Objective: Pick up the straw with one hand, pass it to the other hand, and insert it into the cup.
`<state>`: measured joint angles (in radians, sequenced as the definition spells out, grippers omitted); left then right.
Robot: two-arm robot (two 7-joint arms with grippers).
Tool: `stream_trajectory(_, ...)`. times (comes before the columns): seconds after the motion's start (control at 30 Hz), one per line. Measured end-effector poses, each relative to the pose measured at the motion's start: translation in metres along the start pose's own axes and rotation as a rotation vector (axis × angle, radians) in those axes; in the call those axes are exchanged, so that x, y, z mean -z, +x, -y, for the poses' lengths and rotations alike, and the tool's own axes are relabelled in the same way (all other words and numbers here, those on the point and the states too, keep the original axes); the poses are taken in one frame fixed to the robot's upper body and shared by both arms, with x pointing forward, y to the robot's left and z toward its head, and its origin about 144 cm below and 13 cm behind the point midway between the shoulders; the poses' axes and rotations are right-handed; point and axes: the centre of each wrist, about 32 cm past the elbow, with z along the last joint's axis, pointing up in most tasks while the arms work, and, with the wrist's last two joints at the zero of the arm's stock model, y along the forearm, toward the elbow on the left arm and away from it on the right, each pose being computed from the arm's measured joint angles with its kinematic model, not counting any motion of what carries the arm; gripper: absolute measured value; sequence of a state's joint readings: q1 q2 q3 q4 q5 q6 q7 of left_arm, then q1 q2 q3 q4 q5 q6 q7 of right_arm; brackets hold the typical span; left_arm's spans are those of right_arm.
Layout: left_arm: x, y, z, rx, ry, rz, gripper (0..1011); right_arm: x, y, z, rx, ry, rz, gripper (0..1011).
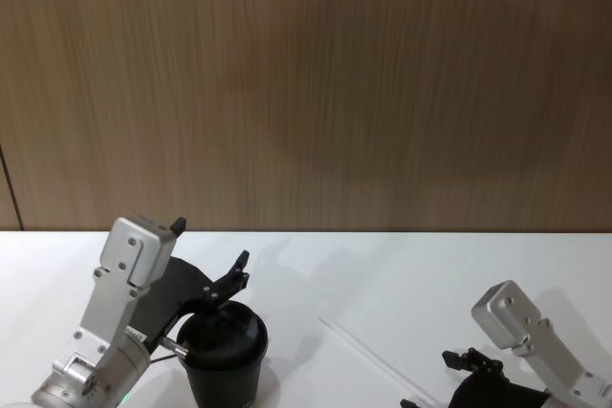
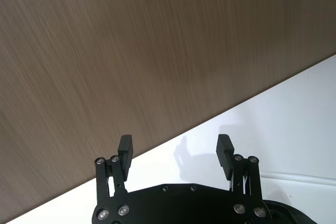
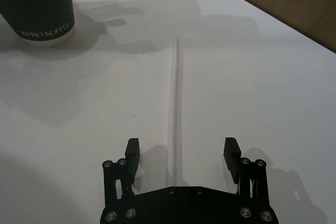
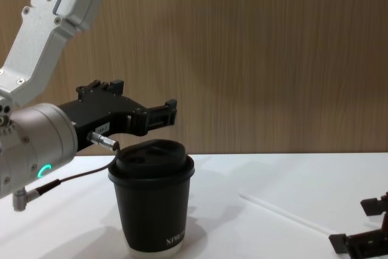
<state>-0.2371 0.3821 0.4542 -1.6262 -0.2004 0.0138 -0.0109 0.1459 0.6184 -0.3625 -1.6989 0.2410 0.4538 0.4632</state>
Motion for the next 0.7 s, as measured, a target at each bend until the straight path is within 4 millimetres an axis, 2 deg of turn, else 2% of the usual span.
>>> stream_trajectory(0.43, 0.0, 0.0, 0.0, 0.0, 0.0, 0.0, 1000, 0.0006, -0.0006, -0.0056, -0.008, -0.023, -0.016, 998)
stream_trajectory(0.6, 0.0, 0.0, 0.0, 0.0, 0.0, 0.0, 1000, 0.0002, -0.0007, -0.0082, -0.011, -0.028, -0.022, 919)
stream_trajectory(0.7, 0.0, 0.0, 0.0, 0.0, 0.0, 0.0, 1000, 0.0, -0.0005, -0.0093, -0.013, -0.032, -0.023, 834)
